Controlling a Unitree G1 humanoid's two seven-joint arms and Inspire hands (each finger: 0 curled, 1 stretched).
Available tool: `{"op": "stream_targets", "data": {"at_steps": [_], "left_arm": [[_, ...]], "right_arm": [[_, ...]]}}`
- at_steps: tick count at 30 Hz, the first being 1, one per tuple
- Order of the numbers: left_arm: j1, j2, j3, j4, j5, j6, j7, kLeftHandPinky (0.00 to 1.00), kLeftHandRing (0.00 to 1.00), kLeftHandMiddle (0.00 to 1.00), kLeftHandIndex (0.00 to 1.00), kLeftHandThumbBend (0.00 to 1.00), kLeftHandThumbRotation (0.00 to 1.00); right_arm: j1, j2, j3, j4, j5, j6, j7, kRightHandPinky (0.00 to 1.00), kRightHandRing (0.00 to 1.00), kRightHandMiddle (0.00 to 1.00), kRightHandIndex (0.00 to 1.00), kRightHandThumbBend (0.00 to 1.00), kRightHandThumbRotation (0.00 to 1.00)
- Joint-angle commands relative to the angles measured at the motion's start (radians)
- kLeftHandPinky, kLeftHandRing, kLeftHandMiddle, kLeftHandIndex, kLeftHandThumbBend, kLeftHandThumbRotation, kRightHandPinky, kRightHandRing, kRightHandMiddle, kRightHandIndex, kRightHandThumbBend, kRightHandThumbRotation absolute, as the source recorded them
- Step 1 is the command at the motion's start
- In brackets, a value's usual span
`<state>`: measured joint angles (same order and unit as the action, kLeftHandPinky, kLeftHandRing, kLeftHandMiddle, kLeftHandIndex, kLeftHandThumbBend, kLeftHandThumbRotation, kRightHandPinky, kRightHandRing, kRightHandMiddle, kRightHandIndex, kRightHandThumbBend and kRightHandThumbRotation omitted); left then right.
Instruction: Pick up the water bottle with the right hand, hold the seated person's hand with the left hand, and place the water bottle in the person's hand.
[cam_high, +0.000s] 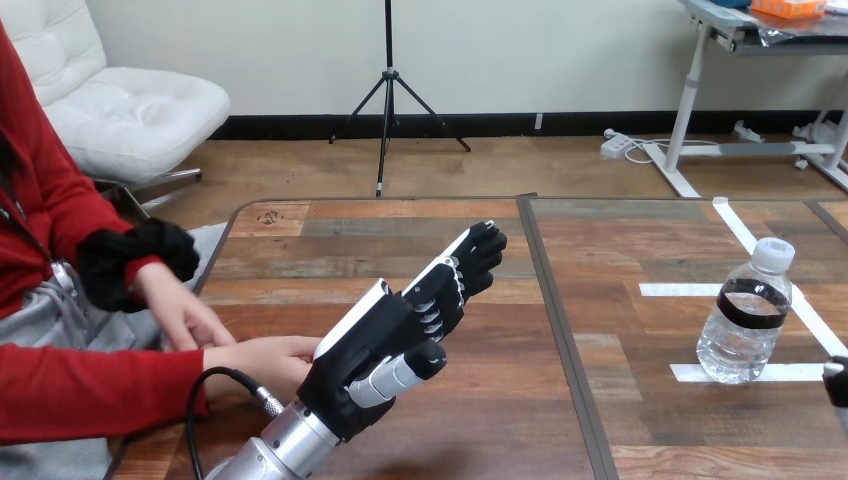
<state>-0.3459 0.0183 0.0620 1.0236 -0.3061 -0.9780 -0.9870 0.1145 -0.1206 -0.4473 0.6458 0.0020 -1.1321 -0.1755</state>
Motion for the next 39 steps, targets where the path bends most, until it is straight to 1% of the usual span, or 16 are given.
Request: {"op": "stream_targets", "data": {"at_steps": [1, 7, 12, 14, 19, 21, 24, 26, 30, 36, 39], "left_arm": [[-0.073, 0.003, 0.02, -0.006, -0.011, 0.0, 0.005, 1.0, 1.0, 1.0, 1.0, 1.0, 0.81], [-0.073, 0.003, 0.022, -0.008, -0.015, -0.001, 0.003, 1.0, 1.0, 1.0, 1.0, 1.0, 0.81], [-0.073, 0.004, 0.022, -0.009, -0.014, -0.001, 0.004, 1.0, 1.0, 1.0, 1.0, 1.0, 0.8], [-0.073, 0.004, 0.022, -0.009, -0.015, -0.001, 0.004, 1.0, 1.0, 1.0, 1.0, 1.0, 0.8], [-0.073, 0.005, 0.022, -0.011, -0.016, 0.001, 0.003, 1.0, 1.0, 1.0, 1.0, 1.0, 0.8], [-0.073, 0.005, 0.022, -0.011, -0.017, 0.002, 0.001, 1.0, 1.0, 1.0, 1.0, 1.0, 0.8], [-0.073, 0.006, 0.022, -0.011, -0.017, 0.003, 0.001, 1.0, 1.0, 1.0, 1.0, 1.0, 0.8], [-0.073, 0.006, 0.022, -0.01, -0.016, 0.001, 0.003, 1.0, 1.0, 1.0, 1.0, 1.0, 0.8], [-0.073, 0.005, 0.023, -0.01, -0.019, 0.004, -0.001, 1.0, 1.0, 1.0, 1.0, 1.0, 0.8], [-0.073, 0.005, 0.023, -0.009, -0.015, 0.002, 0.005, 1.0, 1.0, 1.0, 1.0, 1.0, 0.8], [-0.073, 0.005, 0.023, -0.009, -0.012, -0.001, 0.008, 1.0, 1.0, 1.0, 1.0, 1.0, 0.81]], "right_arm": [[-0.112, -0.052, 0.008, 0.075, 0.011, 0.029, 0.005, 0.73, 0.89, 0.9, 0.88, 1.0, 0.61], [-0.159, -0.081, 0.015, 0.16, 0.02, 0.067, 0.012, 0.73, 0.91, 0.91, 0.89, 1.0, 0.61], [-0.192, -0.098, 0.022, 0.212, 0.031, 0.096, 0.022, 0.74, 0.91, 0.9, 0.89, 1.0, 0.61], [-0.207, -0.106, 0.027, 0.233, 0.026, 0.115, 0.019, 0.74, 0.91, 0.9, 0.89, 1.0, 0.61], [-0.241, -0.122, 0.038, 0.277, 0.023, 0.14, 0.023, 0.75, 0.92, 0.91, 0.89, 1.0, 0.6], [-0.251, -0.128, 0.042, 0.29, 0.016, 0.146, 0.019, 0.75, 0.92, 0.91, 0.9, 1.0, 0.6], [-0.269, -0.132, 0.048, 0.312, 0.025, 0.164, 0.035, 0.76, 0.93, 0.91, 0.9, 1.0, 0.59], [-0.282, -0.136, 0.054, 0.324, 0.016, 0.183, 0.027, 0.76, 0.93, 0.91, 0.91, 1.0, 0.59], [-0.303, -0.143, 0.065, 0.346, 0.007, 0.205, 0.018, 0.77, 0.93, 0.91, 0.92, 1.0, 0.58], [-0.333, -0.153, 0.086, 0.379, 0.0, 0.229, 0.028, 0.79, 0.95, 0.92, 0.94, 1.0, 0.57], [-0.348, -0.155, 0.094, 0.389, -0.007, 0.246, 0.024, 0.8, 0.95, 0.92, 0.95, 1.0, 0.57]]}}
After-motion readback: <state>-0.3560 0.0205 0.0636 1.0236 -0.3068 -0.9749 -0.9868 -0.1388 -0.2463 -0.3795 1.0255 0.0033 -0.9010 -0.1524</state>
